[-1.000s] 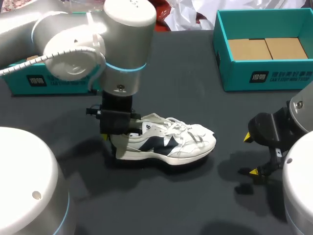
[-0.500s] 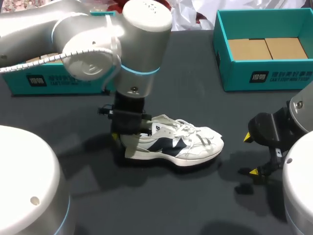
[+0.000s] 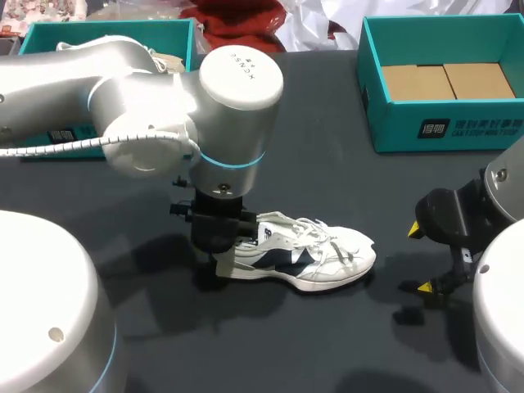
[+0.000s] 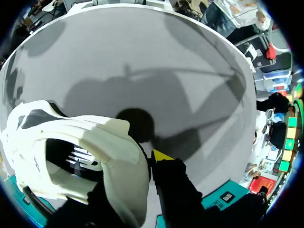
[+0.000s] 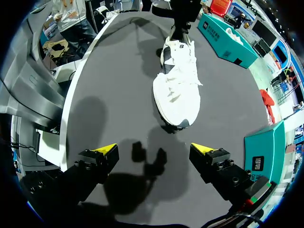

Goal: Take the shoe out of the shoebox, open the shoe tongue, remove and reinsert the insole, then place the shoe into the shoebox

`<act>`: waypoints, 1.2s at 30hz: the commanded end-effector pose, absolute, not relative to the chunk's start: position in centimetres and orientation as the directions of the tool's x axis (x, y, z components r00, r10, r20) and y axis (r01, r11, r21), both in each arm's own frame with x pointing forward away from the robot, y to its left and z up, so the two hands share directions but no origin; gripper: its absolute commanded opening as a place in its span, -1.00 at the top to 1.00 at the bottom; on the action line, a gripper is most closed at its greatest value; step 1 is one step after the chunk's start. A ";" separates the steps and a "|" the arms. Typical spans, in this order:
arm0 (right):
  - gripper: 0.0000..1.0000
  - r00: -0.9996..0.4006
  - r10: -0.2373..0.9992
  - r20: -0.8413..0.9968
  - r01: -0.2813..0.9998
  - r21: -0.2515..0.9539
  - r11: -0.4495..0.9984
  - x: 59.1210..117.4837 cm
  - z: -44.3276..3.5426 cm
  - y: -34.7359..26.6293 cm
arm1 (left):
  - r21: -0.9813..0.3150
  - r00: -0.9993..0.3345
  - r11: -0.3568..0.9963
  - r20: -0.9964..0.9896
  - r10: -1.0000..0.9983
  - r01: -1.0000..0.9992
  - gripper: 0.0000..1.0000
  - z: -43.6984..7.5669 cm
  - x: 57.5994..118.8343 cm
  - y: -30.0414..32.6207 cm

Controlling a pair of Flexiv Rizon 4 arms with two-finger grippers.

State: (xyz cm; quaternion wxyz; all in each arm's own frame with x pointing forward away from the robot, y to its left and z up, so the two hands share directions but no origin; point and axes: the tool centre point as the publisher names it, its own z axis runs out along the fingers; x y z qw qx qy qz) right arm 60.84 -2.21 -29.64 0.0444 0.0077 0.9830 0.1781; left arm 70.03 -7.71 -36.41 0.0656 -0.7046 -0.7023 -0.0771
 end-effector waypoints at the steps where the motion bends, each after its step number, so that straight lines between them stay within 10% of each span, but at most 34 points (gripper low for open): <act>1: -1.00 -0.996 0.032 -0.088 -0.001 0.349 0.937 60.6 -29.7 -2.2 | 0.028 0.004 -0.010 0.207 0.978 1.000 1.00 -37.1 69.9 -8.1; 20: -1.00 -0.996 0.032 -0.088 -0.001 0.349 0.937 60.6 -29.7 -2.2 | 0.080 0.014 -0.034 0.233 0.972 0.996 1.00 -38.6 70.6 -8.7; 31: -1.00 -0.996 0.032 -0.088 -0.001 0.349 0.937 60.6 -29.7 -2.2 | 0.072 -0.010 -0.006 0.222 0.975 0.997 -1.00 -37.6 70.2 -7.9; 36: -1.00 -0.996 0.032 -0.088 -0.001 0.349 0.937 60.6 -29.7 -2.2 | 0.051 -0.043 0.035 0.158 0.987 0.998 -1.00 -35.4 70.1 -7.4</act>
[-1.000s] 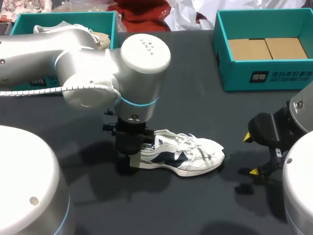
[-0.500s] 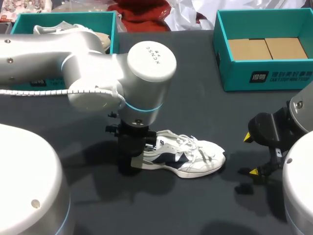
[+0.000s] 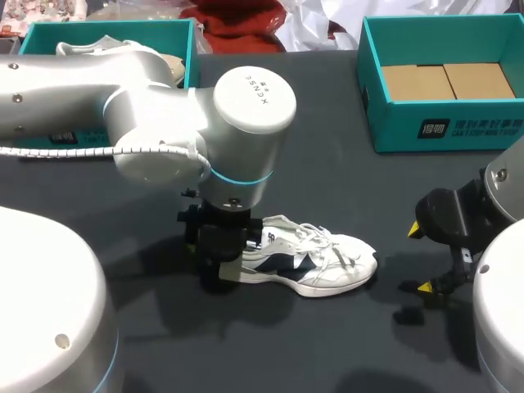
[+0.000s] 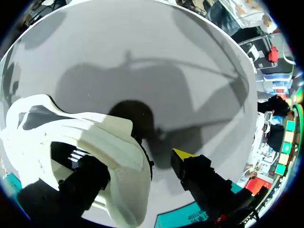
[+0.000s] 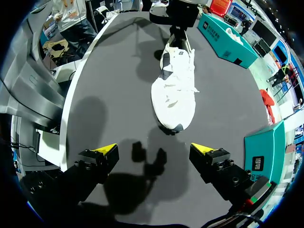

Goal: Take the shoe out of the shoebox, open the shoe tongue, remove and reinsert the insole, then place the shoe into the shoebox

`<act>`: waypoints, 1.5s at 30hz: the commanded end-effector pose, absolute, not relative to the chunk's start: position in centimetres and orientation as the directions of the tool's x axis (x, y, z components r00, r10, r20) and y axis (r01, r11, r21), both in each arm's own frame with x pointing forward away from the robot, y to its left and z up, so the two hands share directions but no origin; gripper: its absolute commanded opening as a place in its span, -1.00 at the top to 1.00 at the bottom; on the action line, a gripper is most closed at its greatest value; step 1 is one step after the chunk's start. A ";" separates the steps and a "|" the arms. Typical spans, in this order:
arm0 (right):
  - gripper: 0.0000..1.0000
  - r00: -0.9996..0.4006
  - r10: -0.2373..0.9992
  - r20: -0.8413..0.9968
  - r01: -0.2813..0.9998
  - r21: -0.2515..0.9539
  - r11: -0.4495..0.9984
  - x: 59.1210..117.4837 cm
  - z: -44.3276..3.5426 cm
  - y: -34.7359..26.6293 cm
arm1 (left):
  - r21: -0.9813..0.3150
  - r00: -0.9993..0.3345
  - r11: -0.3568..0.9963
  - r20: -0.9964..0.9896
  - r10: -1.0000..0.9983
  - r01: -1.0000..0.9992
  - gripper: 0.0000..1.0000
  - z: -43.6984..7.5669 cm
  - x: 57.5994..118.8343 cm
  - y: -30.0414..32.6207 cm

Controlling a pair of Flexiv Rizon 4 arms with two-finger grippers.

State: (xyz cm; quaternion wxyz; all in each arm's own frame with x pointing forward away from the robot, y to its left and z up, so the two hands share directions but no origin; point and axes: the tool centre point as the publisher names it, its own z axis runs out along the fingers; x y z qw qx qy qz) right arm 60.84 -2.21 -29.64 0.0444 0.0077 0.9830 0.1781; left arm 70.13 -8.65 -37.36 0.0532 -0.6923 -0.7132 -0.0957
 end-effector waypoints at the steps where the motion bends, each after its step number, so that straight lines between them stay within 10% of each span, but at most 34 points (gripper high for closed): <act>1: -1.00 -0.996 0.032 -0.088 -0.001 0.349 0.937 60.6 -29.7 -2.2 | 0.048 -0.051 0.045 0.139 0.989 0.998 -1.00 -34.8 70.0 -7.3; 15: -1.00 -0.996 0.032 -0.088 -0.001 0.349 0.937 60.6 -29.7 -2.2 | -0.367 -0.395 0.346 -0.066 0.916 0.863 -1.00 -28.5 68.1 -3.8; 30: -1.00 -0.996 0.032 -0.088 -0.001 0.349 0.937 60.6 -29.7 -2.2 | -0.355 -0.395 0.351 -0.060 0.917 0.866 -1.00 -28.5 67.4 -3.6; 45: -1.00 -0.996 0.032 -0.088 -0.001 0.349 0.937 60.6 -29.7 -2.2 | -0.619 -0.814 0.609 -0.085 0.574 0.495 -1.00 -28.8 69.0 0.2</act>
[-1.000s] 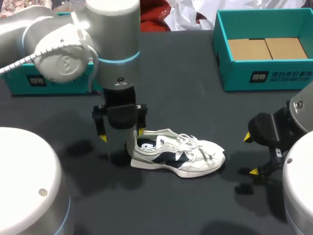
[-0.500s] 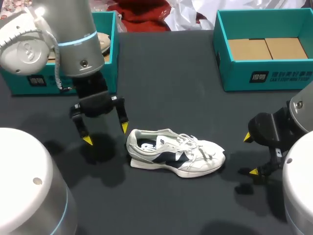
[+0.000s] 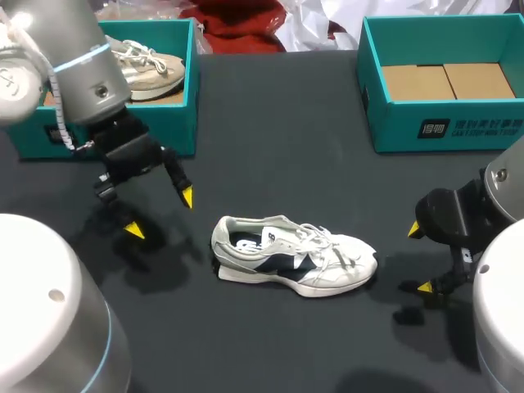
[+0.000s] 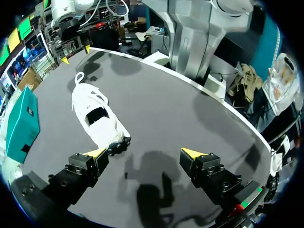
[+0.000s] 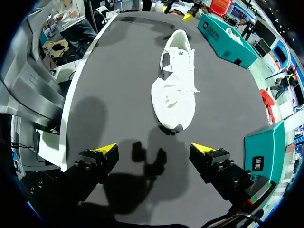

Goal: Take the shoe out of the shoebox, open the shoe tongue, remove and reinsert the insole, then place the shoe into the shoebox

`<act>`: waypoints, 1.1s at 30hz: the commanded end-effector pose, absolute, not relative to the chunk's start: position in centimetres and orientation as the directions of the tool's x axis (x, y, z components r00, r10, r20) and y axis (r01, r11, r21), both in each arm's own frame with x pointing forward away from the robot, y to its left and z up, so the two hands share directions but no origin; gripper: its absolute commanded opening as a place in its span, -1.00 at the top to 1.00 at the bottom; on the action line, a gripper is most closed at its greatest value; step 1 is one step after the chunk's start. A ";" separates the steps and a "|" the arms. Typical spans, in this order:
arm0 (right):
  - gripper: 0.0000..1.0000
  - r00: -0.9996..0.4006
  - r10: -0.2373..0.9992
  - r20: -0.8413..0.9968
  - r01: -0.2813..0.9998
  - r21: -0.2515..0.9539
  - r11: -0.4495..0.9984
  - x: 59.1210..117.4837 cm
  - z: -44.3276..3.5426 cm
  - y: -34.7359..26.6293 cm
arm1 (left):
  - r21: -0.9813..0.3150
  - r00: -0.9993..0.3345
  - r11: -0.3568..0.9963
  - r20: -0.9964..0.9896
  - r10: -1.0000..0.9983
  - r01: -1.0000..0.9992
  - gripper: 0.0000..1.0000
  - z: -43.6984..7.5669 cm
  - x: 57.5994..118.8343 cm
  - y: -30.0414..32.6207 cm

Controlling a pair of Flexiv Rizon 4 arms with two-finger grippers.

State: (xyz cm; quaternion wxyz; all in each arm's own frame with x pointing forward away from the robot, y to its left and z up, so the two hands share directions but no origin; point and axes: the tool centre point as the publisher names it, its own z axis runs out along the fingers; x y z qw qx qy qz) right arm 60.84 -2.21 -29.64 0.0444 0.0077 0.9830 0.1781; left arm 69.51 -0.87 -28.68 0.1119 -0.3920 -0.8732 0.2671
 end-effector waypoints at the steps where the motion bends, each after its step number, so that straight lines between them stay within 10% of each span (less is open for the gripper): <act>1: -1.00 -0.996 0.032 -0.088 -0.001 0.349 0.937 60.6 -29.7 -2.2 | -0.619 -0.814 0.609 -0.085 0.574 0.495 -1.00 -28.8 69.0 0.2; 33: -1.00 -0.996 0.032 -0.088 -0.001 0.349 0.937 60.6 -29.7 -2.2 | -0.837 -0.963 0.525 -0.007 0.268 0.152 -1.00 -34.8 68.0 1.8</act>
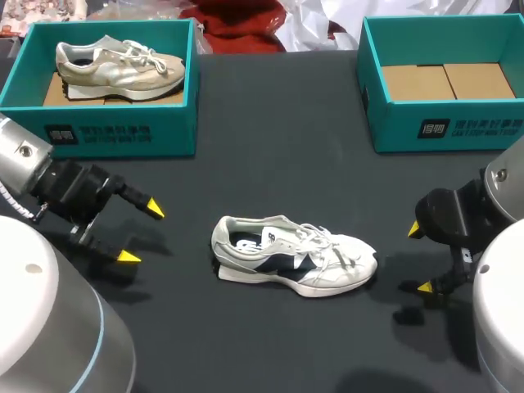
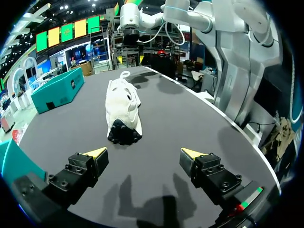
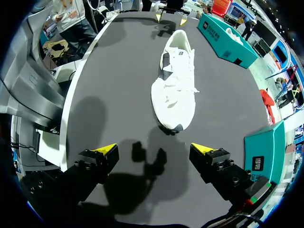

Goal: Take the shoe out of the shoebox, open the shoe tongue, remove and reinsert the insole, then place the shoe into the shoebox

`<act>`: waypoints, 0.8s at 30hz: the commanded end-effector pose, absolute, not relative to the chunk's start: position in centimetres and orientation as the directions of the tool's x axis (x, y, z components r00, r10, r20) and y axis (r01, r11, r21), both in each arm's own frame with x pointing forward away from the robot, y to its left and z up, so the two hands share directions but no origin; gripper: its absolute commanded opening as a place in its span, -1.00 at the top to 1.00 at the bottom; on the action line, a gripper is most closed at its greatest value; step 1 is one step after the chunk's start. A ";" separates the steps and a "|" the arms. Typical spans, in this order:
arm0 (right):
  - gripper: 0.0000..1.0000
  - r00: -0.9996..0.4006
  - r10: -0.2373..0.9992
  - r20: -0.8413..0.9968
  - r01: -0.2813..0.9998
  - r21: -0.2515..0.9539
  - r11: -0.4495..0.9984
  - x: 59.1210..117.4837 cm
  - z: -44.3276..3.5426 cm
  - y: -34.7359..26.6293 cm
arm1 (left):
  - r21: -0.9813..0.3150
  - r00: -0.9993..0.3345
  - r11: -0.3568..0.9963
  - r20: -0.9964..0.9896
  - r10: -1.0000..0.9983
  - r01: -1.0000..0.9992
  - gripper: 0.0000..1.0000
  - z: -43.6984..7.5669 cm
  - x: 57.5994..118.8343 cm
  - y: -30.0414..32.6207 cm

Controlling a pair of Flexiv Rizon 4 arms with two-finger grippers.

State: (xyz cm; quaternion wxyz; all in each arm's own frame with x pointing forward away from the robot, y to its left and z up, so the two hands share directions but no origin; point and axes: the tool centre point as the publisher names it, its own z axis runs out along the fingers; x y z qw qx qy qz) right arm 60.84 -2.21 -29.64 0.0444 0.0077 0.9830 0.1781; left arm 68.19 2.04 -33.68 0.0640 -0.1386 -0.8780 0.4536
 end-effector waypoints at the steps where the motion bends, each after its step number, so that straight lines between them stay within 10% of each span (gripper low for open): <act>1: -1.00 -0.996 0.032 -0.088 -0.001 0.349 0.937 60.6 -29.7 -2.2 | -0.843 -0.971 0.520 -0.010 0.240 0.137 -1.00 -35.0 68.1 1.8; 24: -1.00 -0.996 0.032 -0.088 -0.001 0.349 0.937 60.6 -29.7 -2.2 | -0.913 -0.986 0.406 0.033 0.162 0.037 -1.00 -37.9 69.0 2.1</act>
